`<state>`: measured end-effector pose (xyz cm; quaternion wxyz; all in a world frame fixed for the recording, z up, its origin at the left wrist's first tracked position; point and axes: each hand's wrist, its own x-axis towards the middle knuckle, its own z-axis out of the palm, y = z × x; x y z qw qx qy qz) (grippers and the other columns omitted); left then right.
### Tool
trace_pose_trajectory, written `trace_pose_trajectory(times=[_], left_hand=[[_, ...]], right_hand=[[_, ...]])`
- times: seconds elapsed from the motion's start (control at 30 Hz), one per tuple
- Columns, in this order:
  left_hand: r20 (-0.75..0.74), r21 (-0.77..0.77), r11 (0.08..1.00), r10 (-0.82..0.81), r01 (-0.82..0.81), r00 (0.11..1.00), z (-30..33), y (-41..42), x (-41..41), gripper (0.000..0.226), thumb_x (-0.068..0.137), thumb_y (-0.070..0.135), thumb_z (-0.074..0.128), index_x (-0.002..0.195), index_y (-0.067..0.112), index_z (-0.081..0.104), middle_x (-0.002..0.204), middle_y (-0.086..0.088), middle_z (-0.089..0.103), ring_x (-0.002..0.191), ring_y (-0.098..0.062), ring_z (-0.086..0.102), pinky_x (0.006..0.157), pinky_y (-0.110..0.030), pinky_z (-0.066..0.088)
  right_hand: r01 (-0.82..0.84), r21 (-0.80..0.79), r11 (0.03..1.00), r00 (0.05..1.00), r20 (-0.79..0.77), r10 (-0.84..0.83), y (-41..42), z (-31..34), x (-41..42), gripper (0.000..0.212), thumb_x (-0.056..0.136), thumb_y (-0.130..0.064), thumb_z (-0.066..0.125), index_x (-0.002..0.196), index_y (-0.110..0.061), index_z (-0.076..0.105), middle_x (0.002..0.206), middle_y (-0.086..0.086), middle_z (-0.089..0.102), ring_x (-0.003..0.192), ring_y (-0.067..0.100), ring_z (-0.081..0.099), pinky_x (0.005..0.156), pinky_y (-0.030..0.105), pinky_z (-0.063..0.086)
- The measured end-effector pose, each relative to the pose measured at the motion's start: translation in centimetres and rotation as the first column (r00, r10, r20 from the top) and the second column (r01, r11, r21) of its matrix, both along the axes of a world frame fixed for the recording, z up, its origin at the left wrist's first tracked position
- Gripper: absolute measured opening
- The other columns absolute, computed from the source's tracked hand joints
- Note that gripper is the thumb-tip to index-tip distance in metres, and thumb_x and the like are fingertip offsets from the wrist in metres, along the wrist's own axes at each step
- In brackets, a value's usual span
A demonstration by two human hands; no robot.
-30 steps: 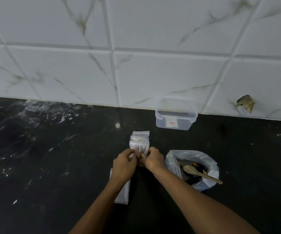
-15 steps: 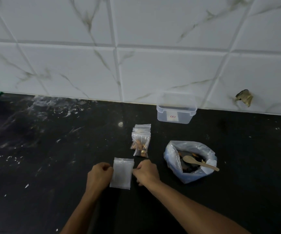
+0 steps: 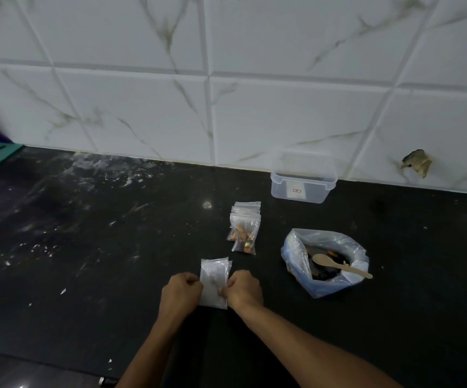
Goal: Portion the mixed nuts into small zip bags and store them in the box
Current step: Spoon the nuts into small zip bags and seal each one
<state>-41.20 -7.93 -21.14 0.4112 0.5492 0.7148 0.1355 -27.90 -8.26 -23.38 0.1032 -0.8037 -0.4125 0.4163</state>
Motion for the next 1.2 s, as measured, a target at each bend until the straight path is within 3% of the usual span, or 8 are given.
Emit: trace_pose_trajectory(times=[0.13,0.2,0.33,0.47,0.67,0.8,1.0,1.2], left_hand=[[0.005,-0.005,1.000,0.019,-0.019,1.000,0.0,0.0,-0.1,0.018,0.094,0.012,0.053,0.091,0.018,0.070,0.090,0.001,0.066,0.081,-0.011,0.063,0.066,-0.026,0.051],[-0.010,0.013,1.000,0.023,-0.023,1.000,0.0,-0.1,-0.1,0.019,0.093,0.012,0.053,0.088,0.017,0.071,0.086,-0.001,0.068,0.077,-0.012,0.064,0.062,-0.025,0.050],[0.007,-0.008,1.000,0.005,-0.005,1.000,0.0,0.1,-0.1,0.016,0.096,0.013,0.054,0.093,0.021,0.067,0.092,0.002,0.065,0.080,-0.010,0.063,0.060,-0.022,0.048],[0.015,-0.013,1.000,-0.023,0.023,1.000,-0.3,0.2,-0.1,0.018,0.097,0.015,0.054,0.109,0.021,0.067,0.099,0.005,0.061,0.084,-0.008,0.062,0.062,-0.020,0.045],[-0.011,0.012,1.000,0.000,0.000,1.000,-0.3,-0.1,0.6,0.013,0.094,0.015,0.056,0.095,0.022,0.067,0.092,0.003,0.066,0.082,-0.011,0.064,0.069,-0.027,0.053],[-0.007,0.010,1.000,0.015,-0.014,1.000,-0.4,-0.1,0.6,0.004,0.094,0.022,0.062,0.093,0.026,0.061,0.092,0.004,0.063,0.086,-0.012,0.064,0.081,-0.036,0.058],[0.008,0.019,1.000,0.014,-0.014,1.000,-0.1,0.0,0.6,0.003,0.095,0.023,0.062,0.093,0.024,0.061,0.094,0.002,0.064,0.082,-0.009,0.062,0.065,-0.026,0.051],[0.062,0.022,0.989,-0.147,0.146,0.987,2.4,1.5,-0.1,0.003,0.095,0.020,0.060,0.093,0.021,0.063,0.100,0.002,0.064,0.092,-0.011,0.061,0.068,-0.024,0.043]], right_hand=[[-0.028,0.052,0.998,1.000,-0.010,0.029,-0.5,0.0,0.2,0.009,0.086,-0.028,0.071,0.085,-0.021,0.066,0.098,0.002,0.070,0.092,0.016,0.067,0.078,0.030,0.055],[-0.040,0.075,0.996,0.999,-0.005,0.040,-0.7,-0.1,0.2,0.017,0.086,-0.028,0.071,0.074,-0.023,0.061,0.092,0.001,0.069,0.089,0.015,0.067,0.074,0.028,0.054],[-0.025,0.149,0.989,0.999,-0.017,0.028,-1.1,0.0,0.7,0.013,0.086,-0.023,0.071,0.089,-0.023,0.059,0.095,-0.003,0.065,0.088,0.011,0.063,0.075,0.027,0.053],[0.001,0.188,0.982,1.000,-0.011,0.001,-1.3,0.1,1.0,0.019,0.084,-0.018,0.071,0.085,-0.026,0.053,0.088,-0.005,0.060,0.082,0.010,0.061,0.075,0.029,0.056],[-0.048,0.137,0.989,0.999,0.007,0.048,-1.3,0.4,1.2,0.022,0.085,-0.024,0.072,0.073,-0.027,0.054,0.094,-0.001,0.068,0.088,0.014,0.065,0.076,0.028,0.055],[-0.057,0.116,0.992,0.998,-0.023,0.060,-1.4,0.4,1.5,0.010,0.085,-0.023,0.072,0.084,-0.023,0.062,0.097,0.001,0.068,0.091,0.014,0.066,0.081,0.030,0.056],[-0.064,0.112,0.992,0.996,-0.059,0.071,-1.5,0.6,2.2,0.017,0.084,-0.024,0.072,0.097,-0.023,0.060,0.104,-0.001,0.066,0.095,0.013,0.063,0.081,0.028,0.052],[-0.021,0.154,0.988,0.979,-0.197,0.051,-1.7,3.1,4.0,0.056,0.079,-0.031,0.077,0.126,-0.025,0.047,0.119,0.002,0.058,0.104,0.018,0.061,0.087,0.033,0.054]])
